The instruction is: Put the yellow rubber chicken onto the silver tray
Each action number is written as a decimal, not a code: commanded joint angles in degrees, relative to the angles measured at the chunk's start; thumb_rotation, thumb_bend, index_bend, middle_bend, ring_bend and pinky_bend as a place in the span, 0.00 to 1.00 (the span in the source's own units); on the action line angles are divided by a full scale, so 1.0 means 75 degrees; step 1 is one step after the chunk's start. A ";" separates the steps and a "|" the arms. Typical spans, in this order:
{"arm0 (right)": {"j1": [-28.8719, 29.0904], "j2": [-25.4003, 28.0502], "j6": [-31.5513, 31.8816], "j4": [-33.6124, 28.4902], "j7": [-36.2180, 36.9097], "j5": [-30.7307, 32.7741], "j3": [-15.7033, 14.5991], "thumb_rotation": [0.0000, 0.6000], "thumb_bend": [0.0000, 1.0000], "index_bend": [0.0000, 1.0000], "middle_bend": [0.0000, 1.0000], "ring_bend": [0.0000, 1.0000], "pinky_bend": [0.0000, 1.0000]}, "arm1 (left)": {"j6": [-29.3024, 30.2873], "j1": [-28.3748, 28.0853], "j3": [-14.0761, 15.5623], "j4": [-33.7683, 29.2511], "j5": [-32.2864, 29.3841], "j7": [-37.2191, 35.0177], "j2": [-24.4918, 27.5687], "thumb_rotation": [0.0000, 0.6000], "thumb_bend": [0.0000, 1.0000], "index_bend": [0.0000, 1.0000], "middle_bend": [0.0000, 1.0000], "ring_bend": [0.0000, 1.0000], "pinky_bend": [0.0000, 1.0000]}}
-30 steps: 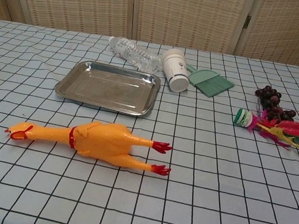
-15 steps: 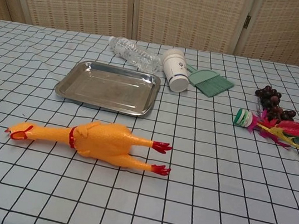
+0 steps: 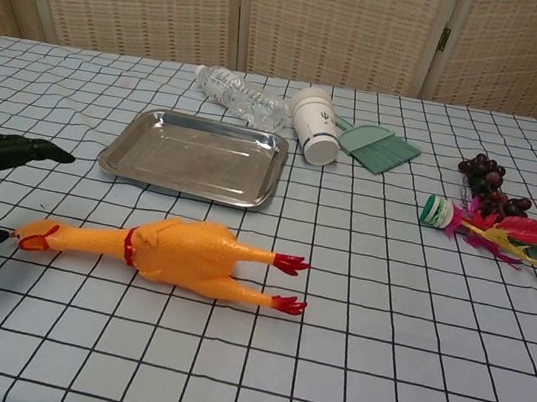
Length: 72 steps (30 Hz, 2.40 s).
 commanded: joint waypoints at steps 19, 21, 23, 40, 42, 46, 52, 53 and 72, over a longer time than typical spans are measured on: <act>0.0020 0.0080 -0.0112 -0.0032 0.0072 0.0112 -0.0001 1.00 0.14 0.00 0.00 0.00 0.00 | -0.0777 -0.0920 -0.0164 0.0908 -0.1292 0.0942 -0.1328 1.00 0.41 0.26 0.00 0.00 0.09; 0.0015 0.0093 -0.0105 -0.0051 0.0075 0.0112 -0.0003 1.00 0.14 0.00 0.00 0.00 0.00 | -0.0775 -0.0967 -0.0153 0.1063 -0.1301 0.0922 -0.1463 1.00 0.41 0.31 0.00 0.00 0.09; 0.0011 0.0105 -0.0103 -0.0062 0.0073 0.0111 -0.0009 1.00 0.14 0.00 0.00 0.00 0.00 | -0.0797 -0.1015 -0.0154 0.1193 -0.1341 0.0932 -0.1569 1.00 0.41 0.33 0.00 0.00 0.09; 0.0027 0.0164 -0.0199 -0.0138 0.0079 0.0095 -0.0073 1.00 0.14 0.00 0.00 0.00 0.00 | 0.0512 -0.0865 -0.0073 0.2059 -0.0350 -0.0008 -0.2227 1.00 0.59 0.84 0.27 0.13 0.14; 0.0023 0.0167 -0.0196 -0.0145 0.0072 0.0088 -0.0080 1.00 0.14 0.00 0.00 0.00 0.00 | 0.0526 -0.0850 -0.0056 0.2091 -0.0354 -0.0001 -0.2246 1.00 0.62 0.86 0.31 0.16 0.14; 0.0027 0.0183 -0.0228 -0.0173 0.0069 0.0054 -0.0118 1.00 0.14 0.00 0.00 0.00 0.00 | 0.0503 -0.0838 -0.0049 0.2127 -0.0432 0.0114 -0.2282 1.00 0.66 0.87 0.38 0.21 0.17; 0.0058 0.0231 -0.0341 -0.0198 0.0128 0.0081 -0.0150 1.00 0.14 0.00 0.00 0.00 0.00 | 0.0711 -0.0786 -0.0018 0.2354 -0.0189 -0.0541 -0.2433 1.00 0.74 0.88 0.57 0.45 0.52; 0.0063 0.0236 -0.0359 -0.0200 0.0133 0.0085 -0.0153 1.00 0.14 0.00 0.00 0.00 0.00 | 0.0723 -0.0789 0.0006 0.2387 -0.0107 -0.0767 -0.2424 1.00 0.74 0.88 0.59 0.50 0.59; 0.0440 0.0418 -0.0904 -0.1147 0.0458 0.0055 -0.0130 1.00 0.14 0.00 0.00 0.00 0.00 | 0.1380 -0.0745 0.0221 0.2314 0.0947 -0.5653 -0.1980 1.00 0.75 0.89 0.66 0.69 0.77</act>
